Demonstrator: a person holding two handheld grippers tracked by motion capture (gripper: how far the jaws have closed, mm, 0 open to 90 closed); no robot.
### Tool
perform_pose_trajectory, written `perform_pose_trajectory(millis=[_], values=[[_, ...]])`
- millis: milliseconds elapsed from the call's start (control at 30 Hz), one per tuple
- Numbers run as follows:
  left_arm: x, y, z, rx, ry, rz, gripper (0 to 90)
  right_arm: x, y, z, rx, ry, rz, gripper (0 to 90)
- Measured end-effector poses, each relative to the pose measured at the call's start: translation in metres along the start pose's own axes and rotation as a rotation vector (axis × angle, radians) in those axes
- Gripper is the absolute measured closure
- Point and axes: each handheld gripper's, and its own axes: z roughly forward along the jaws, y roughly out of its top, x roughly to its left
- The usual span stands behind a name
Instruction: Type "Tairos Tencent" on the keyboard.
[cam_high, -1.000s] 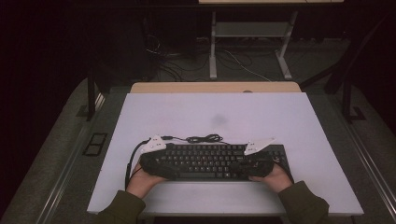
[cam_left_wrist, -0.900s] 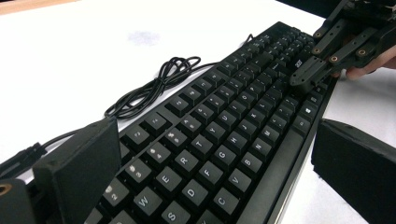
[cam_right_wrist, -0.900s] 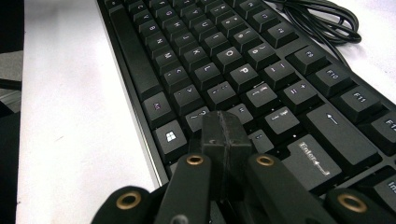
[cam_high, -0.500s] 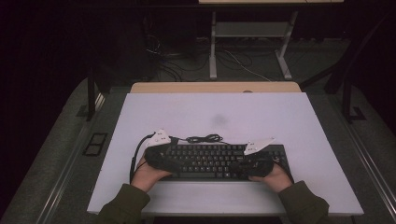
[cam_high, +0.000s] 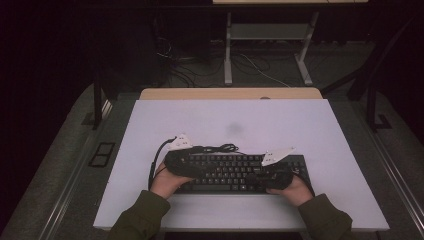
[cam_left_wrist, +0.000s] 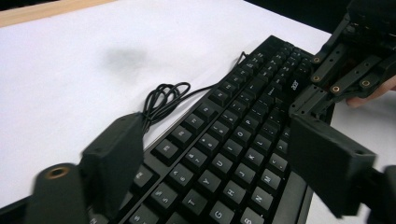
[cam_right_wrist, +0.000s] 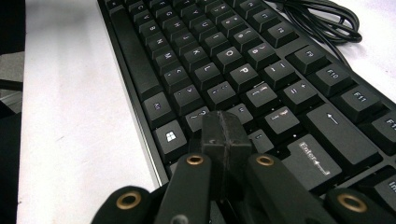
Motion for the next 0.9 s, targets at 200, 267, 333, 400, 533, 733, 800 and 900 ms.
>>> perform_pose_trajectory(millis=[200,267,333,400,533,733,800,900], values=[[-0.001,-0.003,0.006,0.017,0.002,-0.012,28.3,0.0,0.0,0.0,0.0,0.0,0.001,89.5],[-0.001,-0.004,0.007,0.032,0.009,-0.018,34.7,0.0,0.0,0.0,-0.001,0.0,0.002,89.5],[-0.001,-0.006,0.008,0.04,0.029,-0.026,37.5,0.0,0.0,0.0,-0.001,0.0,0.002,89.5],[0.001,-0.007,0.008,0.048,0.03,-0.03,43.3,0.0,0.0,0.0,-0.002,0.001,0.002,89.5],[0.001,-0.01,0.009,0.066,0.024,-0.031,56.7,0.0,-0.001,0.0,-0.003,0.003,0.004,89.5],[0.001,-0.011,0.01,0.106,0.018,-0.032,76.5,0.0,-0.001,0.0,-0.003,0.003,0.003,89.5],[0.001,-0.012,0.01,0.116,0.018,-0.028,81.8,0.0,-0.001,0.0,-0.003,0.002,0.003,89.5],[0.002,-0.012,0.011,0.131,0.019,-0.034,88.1,0.0,-0.001,0.0,-0.003,0.001,0.003,89.5]])
